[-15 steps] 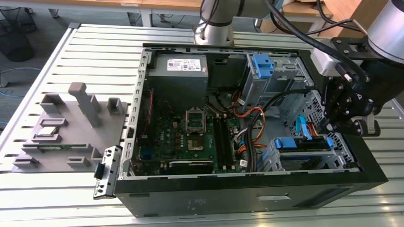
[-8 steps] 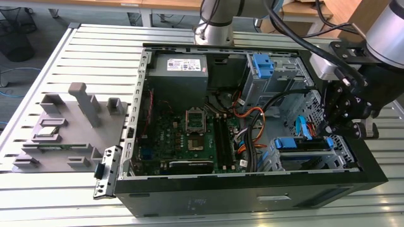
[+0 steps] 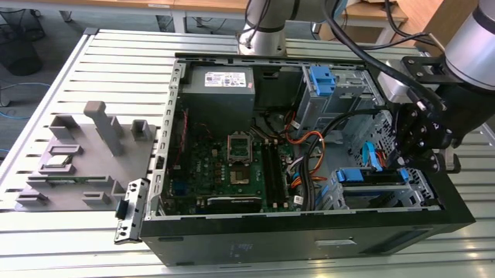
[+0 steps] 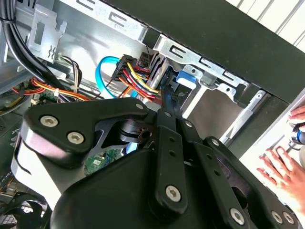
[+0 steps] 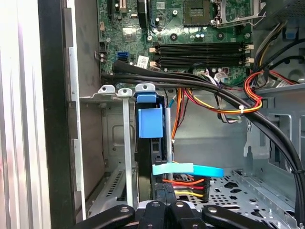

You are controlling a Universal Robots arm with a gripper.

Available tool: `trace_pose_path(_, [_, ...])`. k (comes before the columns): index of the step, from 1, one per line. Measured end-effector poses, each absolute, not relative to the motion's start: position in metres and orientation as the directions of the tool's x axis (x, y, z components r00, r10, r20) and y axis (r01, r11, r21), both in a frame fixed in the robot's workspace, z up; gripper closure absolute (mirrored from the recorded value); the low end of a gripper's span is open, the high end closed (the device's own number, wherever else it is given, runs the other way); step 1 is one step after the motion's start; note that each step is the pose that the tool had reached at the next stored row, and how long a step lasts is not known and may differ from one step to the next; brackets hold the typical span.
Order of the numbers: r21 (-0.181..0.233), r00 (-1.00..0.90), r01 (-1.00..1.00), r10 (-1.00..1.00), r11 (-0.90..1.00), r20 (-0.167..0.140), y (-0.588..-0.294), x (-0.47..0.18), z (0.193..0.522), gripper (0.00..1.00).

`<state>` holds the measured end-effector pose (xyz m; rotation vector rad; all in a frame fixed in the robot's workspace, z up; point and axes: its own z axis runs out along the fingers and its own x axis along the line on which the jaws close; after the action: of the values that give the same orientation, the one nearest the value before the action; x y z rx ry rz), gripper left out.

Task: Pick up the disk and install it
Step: 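Insert the second disk wire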

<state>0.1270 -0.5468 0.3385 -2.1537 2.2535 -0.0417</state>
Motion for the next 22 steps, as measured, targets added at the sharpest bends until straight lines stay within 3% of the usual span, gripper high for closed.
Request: trace_pose_path(22, [-0.036,-0.045,-0.998,-0.999,0.045,-0.001,-0.5468,0.127,0.3336,0.89])
